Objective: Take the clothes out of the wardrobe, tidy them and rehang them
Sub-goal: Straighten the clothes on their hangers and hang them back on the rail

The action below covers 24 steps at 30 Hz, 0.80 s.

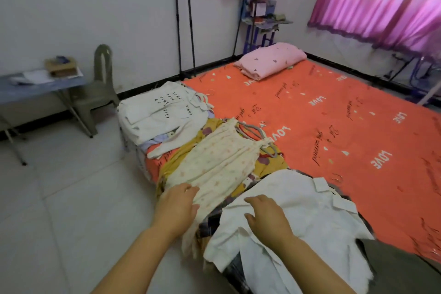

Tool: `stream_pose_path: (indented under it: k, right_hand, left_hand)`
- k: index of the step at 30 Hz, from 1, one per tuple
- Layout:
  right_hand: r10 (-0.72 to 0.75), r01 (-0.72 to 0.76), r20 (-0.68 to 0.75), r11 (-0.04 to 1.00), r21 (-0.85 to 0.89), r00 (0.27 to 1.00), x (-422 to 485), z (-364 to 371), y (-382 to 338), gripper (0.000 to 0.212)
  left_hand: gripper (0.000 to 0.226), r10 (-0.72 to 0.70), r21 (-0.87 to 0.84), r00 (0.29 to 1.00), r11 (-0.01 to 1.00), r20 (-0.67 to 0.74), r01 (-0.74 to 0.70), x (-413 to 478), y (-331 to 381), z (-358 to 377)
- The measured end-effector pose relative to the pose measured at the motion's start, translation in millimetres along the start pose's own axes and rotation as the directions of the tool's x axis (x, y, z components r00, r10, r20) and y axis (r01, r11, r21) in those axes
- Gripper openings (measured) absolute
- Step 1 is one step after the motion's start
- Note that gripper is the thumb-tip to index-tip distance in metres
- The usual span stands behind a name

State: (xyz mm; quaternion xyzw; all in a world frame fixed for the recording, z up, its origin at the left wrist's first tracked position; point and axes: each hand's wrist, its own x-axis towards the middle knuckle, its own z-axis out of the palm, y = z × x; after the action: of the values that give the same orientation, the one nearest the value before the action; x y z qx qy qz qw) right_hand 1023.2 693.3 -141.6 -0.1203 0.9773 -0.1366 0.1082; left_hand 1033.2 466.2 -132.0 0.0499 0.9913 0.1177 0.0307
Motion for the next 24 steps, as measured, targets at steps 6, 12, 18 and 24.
stream_pose_path:
  k: [6, 12, 18, 24]
  right_hand:
    - [-0.11, 0.111, 0.041, 0.994, -0.014, 0.993, 69, 10, -78, 0.044]
    - [-0.152, 0.151, 0.023, 0.988, 0.015, 0.988, 169, 26, -142, 0.045]
    - [-0.168, 0.167, 0.059, 0.986, 0.022, 0.984, 271, 27, -200, 0.041]
    - [-0.153, 0.153, 0.064, 0.988, -0.006, 0.986, 352, 20, -243, 0.038]
  left_hand:
    - [0.042, -0.09, 0.01, 0.996, 0.996, -0.026, 0.091, 9, -85, -24]
    - [0.04, -0.142, 0.023, 0.989, 0.989, -0.033, 0.143, 62, -173, -47]
    - [0.043, -0.194, 0.061, 0.981, 0.979, -0.002, 0.194, 133, -255, -80]
    - [0.044, -0.155, 0.074, 0.988, 0.985, 0.017, 0.153, 197, -321, -99]
